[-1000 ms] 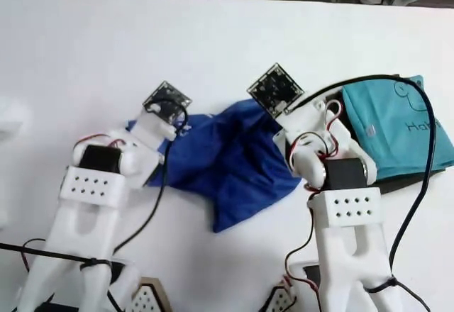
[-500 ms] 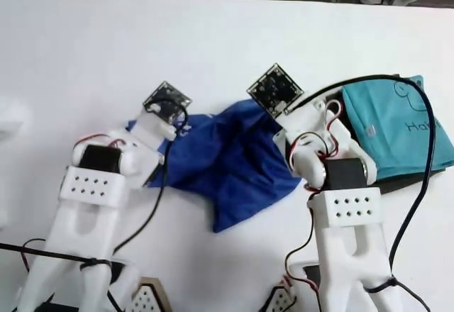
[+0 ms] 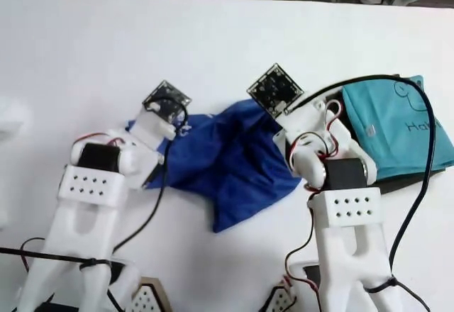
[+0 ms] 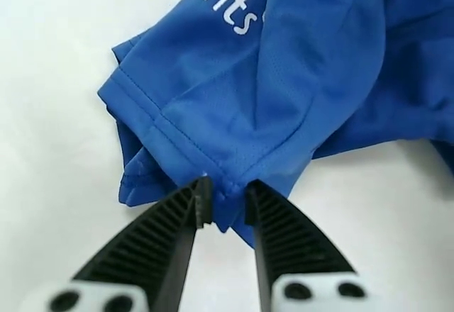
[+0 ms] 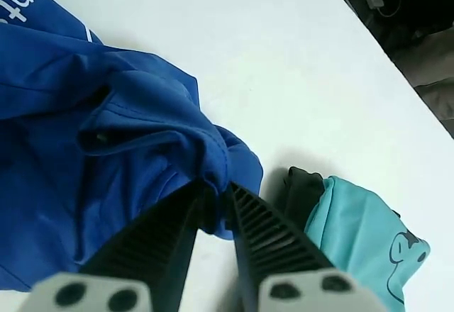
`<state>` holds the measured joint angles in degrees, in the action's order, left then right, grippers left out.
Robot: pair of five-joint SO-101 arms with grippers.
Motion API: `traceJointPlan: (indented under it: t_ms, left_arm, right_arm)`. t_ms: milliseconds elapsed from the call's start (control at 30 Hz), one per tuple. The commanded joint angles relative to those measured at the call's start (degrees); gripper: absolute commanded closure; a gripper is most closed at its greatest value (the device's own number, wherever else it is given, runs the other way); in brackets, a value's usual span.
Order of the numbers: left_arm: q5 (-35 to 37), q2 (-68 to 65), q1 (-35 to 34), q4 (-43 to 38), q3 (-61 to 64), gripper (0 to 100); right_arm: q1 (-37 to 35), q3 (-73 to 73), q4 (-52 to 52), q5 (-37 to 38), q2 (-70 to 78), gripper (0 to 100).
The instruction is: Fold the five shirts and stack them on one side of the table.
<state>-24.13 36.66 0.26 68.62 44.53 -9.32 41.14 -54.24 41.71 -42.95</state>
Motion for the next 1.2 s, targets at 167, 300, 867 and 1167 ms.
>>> traceJointPlan:
  t_ms: [167, 300, 867, 1167]
  left_arm:
    - [0.1, 0.4, 0.1, 0.9, -3.3, 92]
    - [0.0, 0.4, 0.1, 2.4, -4.3, 92]
    - [0.1, 0.5, 0.1, 3.2, -5.4, 92]
    - [0.0, 0.5, 0.1, 4.5, -5.9, 86]
  right_arm:
    - [0.7, -0.7, 0.1, 0.3, 0.0, 97.8]
    - [0.7, -0.7, 0.1, 0.3, 0.0, 97.8]
    - [0.7, -0.7, 0.1, 0.3, 0.0, 97.8]
    - [0.7, -0.7, 0.1, 0.3, 0.0, 97.8]
